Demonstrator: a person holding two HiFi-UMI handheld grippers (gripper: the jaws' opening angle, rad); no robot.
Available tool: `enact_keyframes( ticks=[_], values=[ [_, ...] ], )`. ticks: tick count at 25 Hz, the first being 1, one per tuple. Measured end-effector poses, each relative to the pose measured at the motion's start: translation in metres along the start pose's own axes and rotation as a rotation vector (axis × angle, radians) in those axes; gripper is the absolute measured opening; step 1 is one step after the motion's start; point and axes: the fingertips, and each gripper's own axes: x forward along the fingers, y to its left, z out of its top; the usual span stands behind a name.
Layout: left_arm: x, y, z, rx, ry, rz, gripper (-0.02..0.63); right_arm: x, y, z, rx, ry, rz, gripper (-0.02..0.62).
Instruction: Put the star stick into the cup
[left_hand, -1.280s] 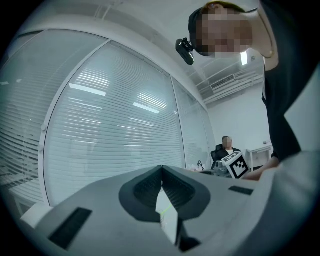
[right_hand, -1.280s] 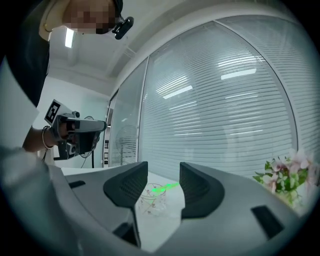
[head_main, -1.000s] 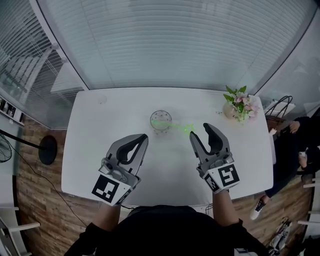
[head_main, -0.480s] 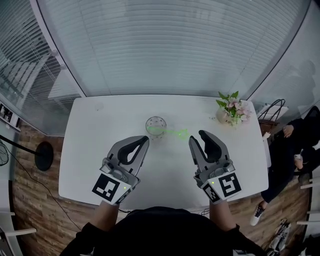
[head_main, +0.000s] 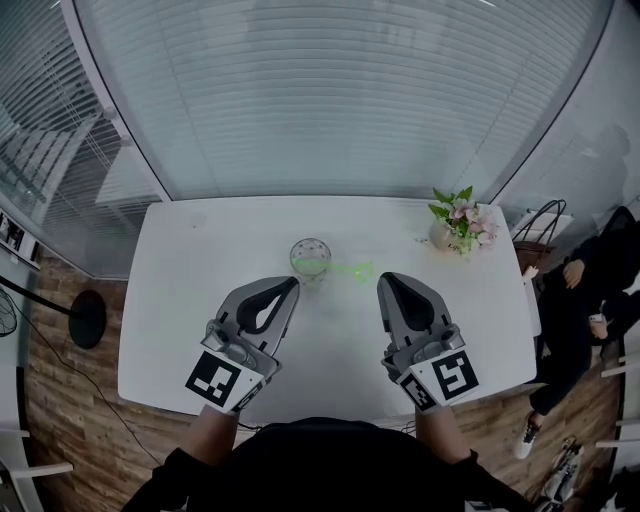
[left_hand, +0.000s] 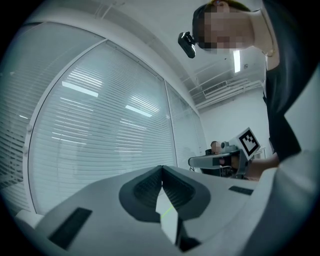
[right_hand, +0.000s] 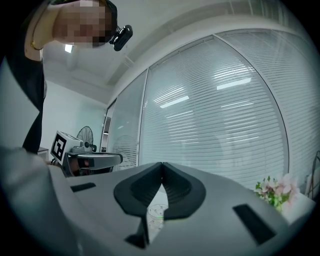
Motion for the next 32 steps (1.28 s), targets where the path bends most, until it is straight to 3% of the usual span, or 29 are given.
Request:
enact_keyframes(
  ticks=[32],
  values=[
    [-0.0021,0.0015,0.0065,-0.002,-0.013,0.004,0.014,0.0006,0.0029,0.0049,-0.017,-0.011,0.000,0.003]
  ],
)
